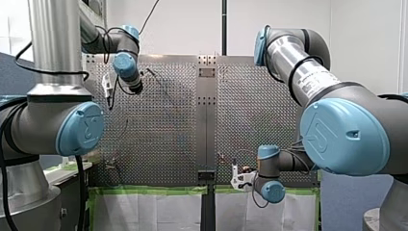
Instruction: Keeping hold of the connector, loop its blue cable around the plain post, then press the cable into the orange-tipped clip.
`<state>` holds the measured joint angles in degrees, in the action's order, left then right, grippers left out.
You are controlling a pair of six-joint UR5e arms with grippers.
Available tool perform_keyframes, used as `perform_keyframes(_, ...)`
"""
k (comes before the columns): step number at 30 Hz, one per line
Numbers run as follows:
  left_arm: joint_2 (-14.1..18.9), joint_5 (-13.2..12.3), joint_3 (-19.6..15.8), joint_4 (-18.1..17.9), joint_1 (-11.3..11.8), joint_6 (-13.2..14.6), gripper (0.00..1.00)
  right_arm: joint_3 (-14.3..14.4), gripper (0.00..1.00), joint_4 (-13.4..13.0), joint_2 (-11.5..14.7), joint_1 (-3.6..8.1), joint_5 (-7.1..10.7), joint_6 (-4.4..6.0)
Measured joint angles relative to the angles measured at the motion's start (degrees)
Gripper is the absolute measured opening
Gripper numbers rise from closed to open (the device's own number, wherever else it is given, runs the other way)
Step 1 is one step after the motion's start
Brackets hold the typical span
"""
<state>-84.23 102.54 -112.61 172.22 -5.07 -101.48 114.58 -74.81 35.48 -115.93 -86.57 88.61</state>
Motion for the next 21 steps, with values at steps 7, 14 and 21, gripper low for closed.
perform_keyframes(7,4.1,3.5,4.0,4.1,0.1,2.3,1.00,0.0,0.00,0.2,0.0,0.24,0.04,0.03)
perform_keyframes(14,7.8,1.4,8.0,8.1,0.2,3.7,1.00,-0.6,0.00,1.3,0.0,0.34,0.05,0.01)
perform_keyframes(21,5.8,-2.7,12.2,12.2,0.0,7.5,1.00,-1.1,0.00,2.0,0.0,0.08,0.03,-0.11)
